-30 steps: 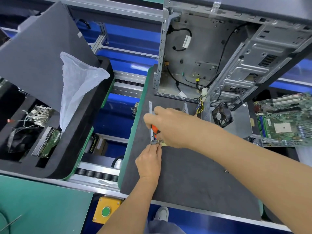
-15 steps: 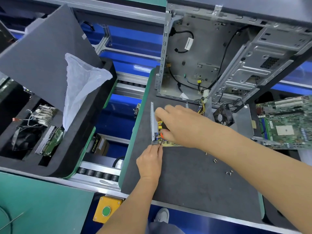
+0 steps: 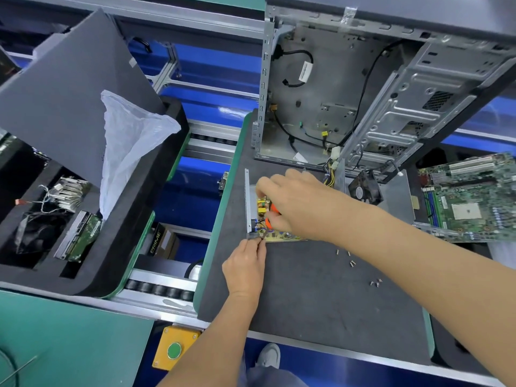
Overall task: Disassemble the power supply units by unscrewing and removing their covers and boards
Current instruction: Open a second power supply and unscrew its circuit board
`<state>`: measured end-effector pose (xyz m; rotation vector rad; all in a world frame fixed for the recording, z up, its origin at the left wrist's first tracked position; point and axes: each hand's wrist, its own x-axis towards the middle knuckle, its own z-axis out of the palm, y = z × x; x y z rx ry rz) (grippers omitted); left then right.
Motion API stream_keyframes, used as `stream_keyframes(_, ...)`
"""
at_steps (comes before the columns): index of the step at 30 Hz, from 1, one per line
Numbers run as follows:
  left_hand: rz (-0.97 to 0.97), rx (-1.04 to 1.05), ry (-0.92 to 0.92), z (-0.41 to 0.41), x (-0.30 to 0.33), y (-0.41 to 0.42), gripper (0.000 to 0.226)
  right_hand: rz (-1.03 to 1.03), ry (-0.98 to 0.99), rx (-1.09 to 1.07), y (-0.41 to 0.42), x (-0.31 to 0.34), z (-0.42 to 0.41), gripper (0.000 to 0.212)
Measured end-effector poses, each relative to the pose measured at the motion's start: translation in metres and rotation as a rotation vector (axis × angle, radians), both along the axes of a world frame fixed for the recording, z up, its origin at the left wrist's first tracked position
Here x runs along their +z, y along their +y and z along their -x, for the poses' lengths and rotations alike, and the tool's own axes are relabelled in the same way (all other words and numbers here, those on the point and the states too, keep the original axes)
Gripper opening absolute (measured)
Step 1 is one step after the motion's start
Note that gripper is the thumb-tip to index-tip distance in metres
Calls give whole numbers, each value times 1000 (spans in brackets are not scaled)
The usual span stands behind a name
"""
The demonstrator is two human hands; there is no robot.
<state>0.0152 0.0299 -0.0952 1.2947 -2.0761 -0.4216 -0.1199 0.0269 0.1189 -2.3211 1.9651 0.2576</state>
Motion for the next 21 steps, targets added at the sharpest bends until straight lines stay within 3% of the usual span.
stream_keyframes(4,-14,3,-16,0,-1,0,10,-125,-217,-63,2,6,-5,39)
stream_keyframes(5,-17,1,-24,0,-1,0,10,-114,-180,-87,3,6,-6,41)
stream_keyframes(7,-16,-2,-34,0,-1,1,10,-74,4,-204,2,8,-7,69)
stream_keyframes(8,-7,-5,-35,0,-1,0,11,-20,116,-240,1,8,-6,72)
stream_keyframes(11,12,-4,-38,0,-2,1,13,142,260,-134,3,4,-2,51)
stream_keyframes(14,17,6,-40,1,-2,0,12,168,124,-70,3,-3,3,32)
stream_keyframes(17,9,7,-33,0,-2,1,11,6,-283,-108,2,-2,3,32)
stream_keyframes(18,2,7,-30,-1,-2,1,11,-23,-336,-109,2,-1,2,33)
stream_keyframes(21,-12,8,-38,0,-1,2,11,-17,-271,-169,5,-2,3,38)
